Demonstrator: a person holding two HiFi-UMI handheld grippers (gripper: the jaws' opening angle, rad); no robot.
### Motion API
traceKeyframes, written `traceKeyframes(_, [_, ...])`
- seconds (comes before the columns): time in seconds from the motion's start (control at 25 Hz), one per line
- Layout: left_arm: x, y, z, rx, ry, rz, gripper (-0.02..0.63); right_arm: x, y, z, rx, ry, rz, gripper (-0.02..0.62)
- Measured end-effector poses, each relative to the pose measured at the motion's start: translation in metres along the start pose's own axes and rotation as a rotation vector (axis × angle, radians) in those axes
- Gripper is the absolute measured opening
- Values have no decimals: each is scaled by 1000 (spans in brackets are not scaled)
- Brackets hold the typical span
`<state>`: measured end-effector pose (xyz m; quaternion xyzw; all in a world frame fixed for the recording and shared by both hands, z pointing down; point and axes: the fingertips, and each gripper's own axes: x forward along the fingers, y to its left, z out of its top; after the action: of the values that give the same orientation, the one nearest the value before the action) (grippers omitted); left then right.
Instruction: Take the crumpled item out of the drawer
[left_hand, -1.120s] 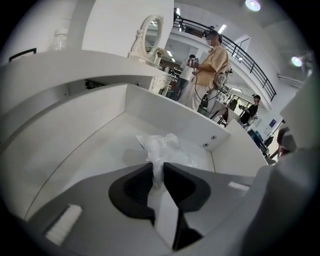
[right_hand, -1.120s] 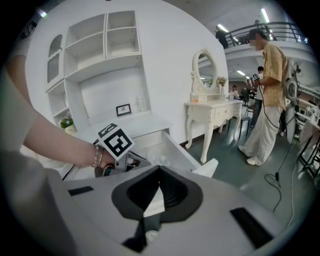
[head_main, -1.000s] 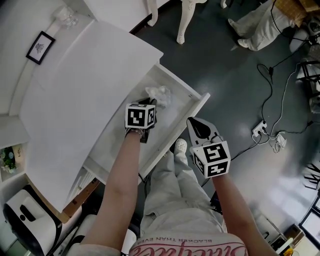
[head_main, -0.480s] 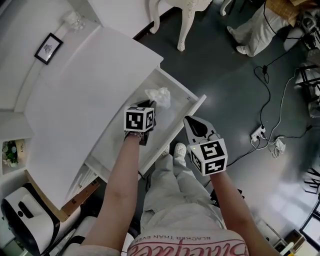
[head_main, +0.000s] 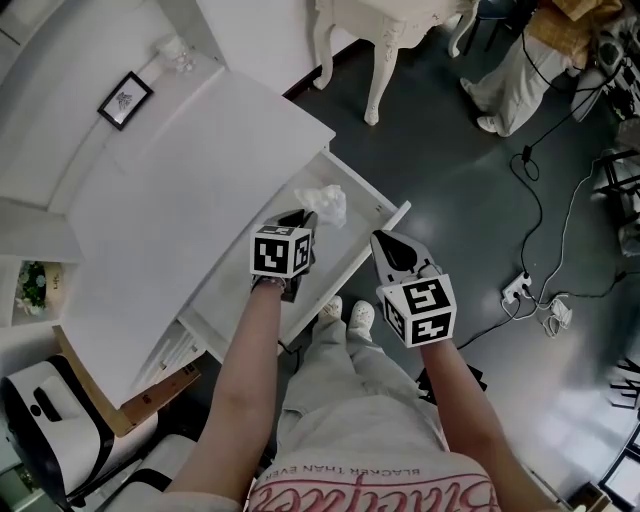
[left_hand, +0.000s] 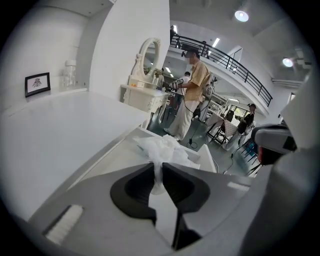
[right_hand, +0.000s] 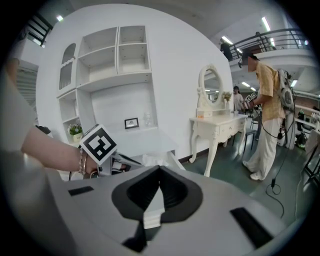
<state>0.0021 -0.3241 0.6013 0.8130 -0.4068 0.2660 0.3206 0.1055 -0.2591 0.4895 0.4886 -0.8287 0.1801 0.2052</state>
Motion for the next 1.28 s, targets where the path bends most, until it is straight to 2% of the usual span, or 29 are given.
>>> traceKeyframes(0.24, [-30,-17,8,14,-48,29,61,-16,-3,11,-20,-22,19,6])
traceKeyframes(0.88, [-109,-48,40,51,-239,140,63,-42,-1,47,-177,-97,111,6])
traceKeyframes(1.12, [-148,-60,61,95,-333,161,63,-54,8,73,-221,-155,109,6])
traceKeyframes(1.28, [-179,-68,79,153,-391,175,63,-65,22,93,-243,-199,123,6])
